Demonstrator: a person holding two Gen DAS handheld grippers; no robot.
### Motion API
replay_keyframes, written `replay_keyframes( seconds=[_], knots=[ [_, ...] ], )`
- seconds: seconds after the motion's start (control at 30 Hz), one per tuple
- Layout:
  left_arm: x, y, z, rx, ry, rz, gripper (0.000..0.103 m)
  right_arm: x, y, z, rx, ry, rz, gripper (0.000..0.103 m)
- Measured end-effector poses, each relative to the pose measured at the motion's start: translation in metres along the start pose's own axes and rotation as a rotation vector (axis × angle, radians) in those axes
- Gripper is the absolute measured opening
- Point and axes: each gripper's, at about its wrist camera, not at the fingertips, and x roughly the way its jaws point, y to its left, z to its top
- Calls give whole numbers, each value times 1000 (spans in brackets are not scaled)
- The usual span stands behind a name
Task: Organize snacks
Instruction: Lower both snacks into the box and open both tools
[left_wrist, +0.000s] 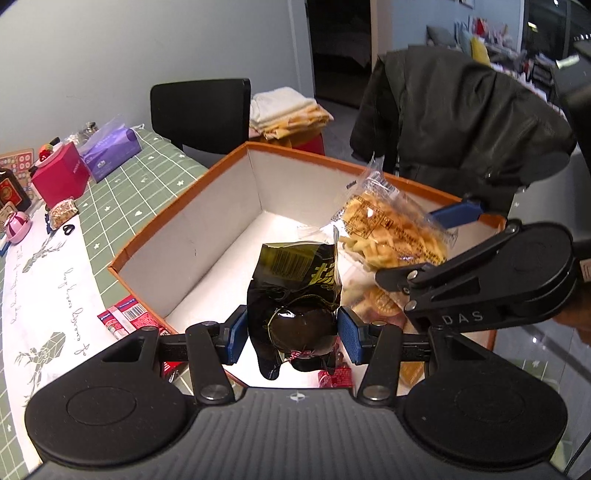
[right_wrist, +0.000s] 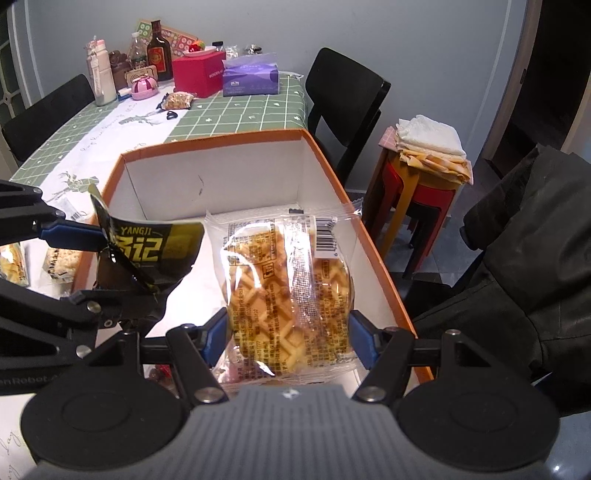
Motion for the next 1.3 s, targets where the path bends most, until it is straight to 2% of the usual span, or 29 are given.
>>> replay_keyframes(
  seconds=[0.3, 0.53, 0.73, 0.93, 1.1, 1.3],
  knots=[
    [18, -4, -2, 14, 56, 11, 58, 15, 1, -5, -26, 60, -7, 66],
    [25, -4, -7, -4, 75, 1, 59, 18, 3, -6, -40, 73, -19, 67],
    [25, -6, -6, 4, 68, 14, 59, 17, 3, -6, -40, 73, -26, 67],
    [19, -2, -3, -15, 43, 41, 65, 14, 3, -6, -36, 66, -33, 72],
    [10, 6, -2, -50, 12, 44, 66, 5, 2, -5, -16, 27, -39, 78],
    [-1, 16, -2, -79, -16, 46, 66, -5, 7, 0, -24, -15, -60, 78]
  ],
)
